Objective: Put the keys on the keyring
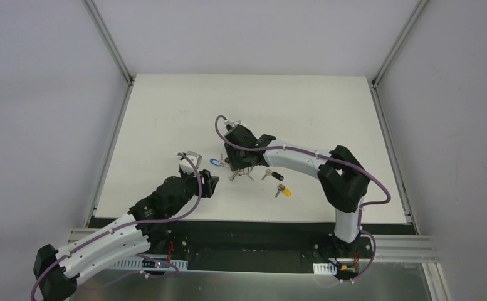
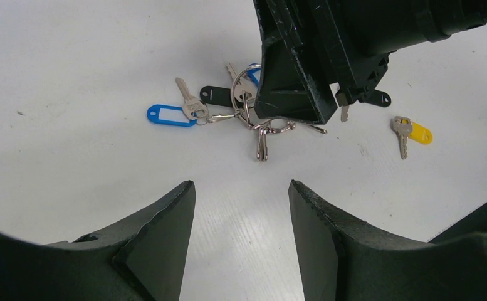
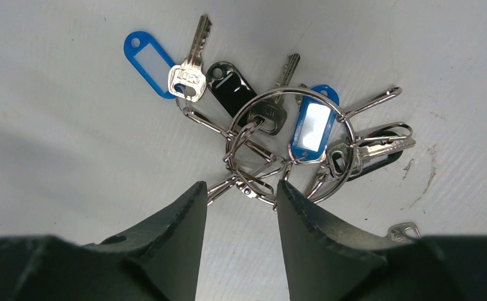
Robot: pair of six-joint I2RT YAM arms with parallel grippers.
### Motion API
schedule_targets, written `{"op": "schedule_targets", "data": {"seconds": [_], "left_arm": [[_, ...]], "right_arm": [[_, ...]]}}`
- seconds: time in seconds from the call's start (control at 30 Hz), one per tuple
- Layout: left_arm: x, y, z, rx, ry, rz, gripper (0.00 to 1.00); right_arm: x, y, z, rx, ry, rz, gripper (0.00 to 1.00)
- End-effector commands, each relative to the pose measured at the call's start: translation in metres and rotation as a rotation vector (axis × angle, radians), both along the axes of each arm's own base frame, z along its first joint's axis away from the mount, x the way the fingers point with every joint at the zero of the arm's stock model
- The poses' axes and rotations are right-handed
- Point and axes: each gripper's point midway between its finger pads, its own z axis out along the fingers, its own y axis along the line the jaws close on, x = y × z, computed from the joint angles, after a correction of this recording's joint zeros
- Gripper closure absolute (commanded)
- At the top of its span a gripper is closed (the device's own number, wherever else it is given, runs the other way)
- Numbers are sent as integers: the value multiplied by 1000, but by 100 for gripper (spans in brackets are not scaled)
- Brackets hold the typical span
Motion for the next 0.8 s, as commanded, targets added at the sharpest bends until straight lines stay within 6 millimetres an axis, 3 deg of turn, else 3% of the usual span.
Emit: {"op": "schedule_targets", "data": {"seconds": [0.0,0.27,0.53,0.77], "left_arm": [[5,2,4,-25,-8,31,44],[5,1,4,-23,-6,29,44],[5,2,4,-24,-8,29,44],[5,3,4,-22,-11,34,44]], "right_arm": [[1,4,0,-23,4,88,53],[2,-2,-2,-65,-56,204,54],[-7,-11,-14,-139,-90,443,54],[-19,-4,-12,-71,-120,579,55]]}}
